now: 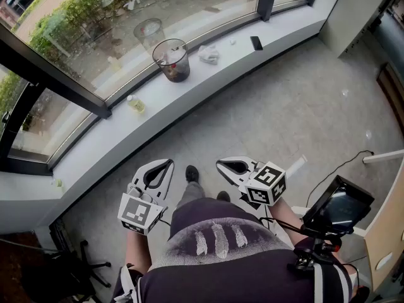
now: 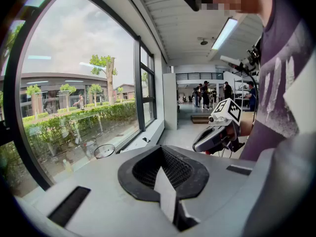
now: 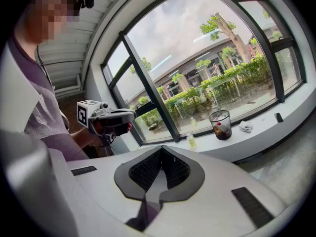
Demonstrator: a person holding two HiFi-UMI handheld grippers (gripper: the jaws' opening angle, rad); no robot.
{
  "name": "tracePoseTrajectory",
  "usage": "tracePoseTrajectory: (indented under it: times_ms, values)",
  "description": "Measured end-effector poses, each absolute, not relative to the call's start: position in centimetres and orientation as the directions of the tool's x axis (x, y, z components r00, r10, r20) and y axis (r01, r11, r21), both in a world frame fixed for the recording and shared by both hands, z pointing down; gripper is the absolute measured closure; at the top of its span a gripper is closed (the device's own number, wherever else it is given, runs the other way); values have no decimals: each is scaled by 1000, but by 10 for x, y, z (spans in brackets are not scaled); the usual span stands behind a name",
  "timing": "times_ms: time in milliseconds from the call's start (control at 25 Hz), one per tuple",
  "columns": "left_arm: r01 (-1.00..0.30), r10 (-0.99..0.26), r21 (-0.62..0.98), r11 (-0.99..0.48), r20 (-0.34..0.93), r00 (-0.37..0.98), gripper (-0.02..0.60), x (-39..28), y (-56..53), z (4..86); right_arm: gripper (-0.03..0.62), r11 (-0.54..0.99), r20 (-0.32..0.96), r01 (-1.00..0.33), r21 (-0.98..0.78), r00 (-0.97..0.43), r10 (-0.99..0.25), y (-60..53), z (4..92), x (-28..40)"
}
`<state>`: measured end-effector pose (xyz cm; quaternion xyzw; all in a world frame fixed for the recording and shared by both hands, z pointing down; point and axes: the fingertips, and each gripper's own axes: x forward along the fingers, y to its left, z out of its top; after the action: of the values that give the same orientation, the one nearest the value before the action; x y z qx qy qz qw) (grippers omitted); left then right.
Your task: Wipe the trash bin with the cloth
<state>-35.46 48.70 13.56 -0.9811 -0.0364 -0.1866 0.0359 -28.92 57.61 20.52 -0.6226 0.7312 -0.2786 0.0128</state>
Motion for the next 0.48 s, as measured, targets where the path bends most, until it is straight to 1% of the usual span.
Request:
tracePoseTrajectory:
  times_ms: [160,280,480]
  values:
    - [150,121,-57,-987,355,927,589,-328,460,141,595,25,342,-896,-443,-194,-919,552,216,-271]
    - [188,162,-41,-981,346,924,589,-303,430,148,595,-23,371,-907,-421,-148,-917,526,218,-250]
    - [321,285,-64,-945,324,902,589,-252,405,144,595,-133,406,-891,-435,-62,-912,501,215,-211]
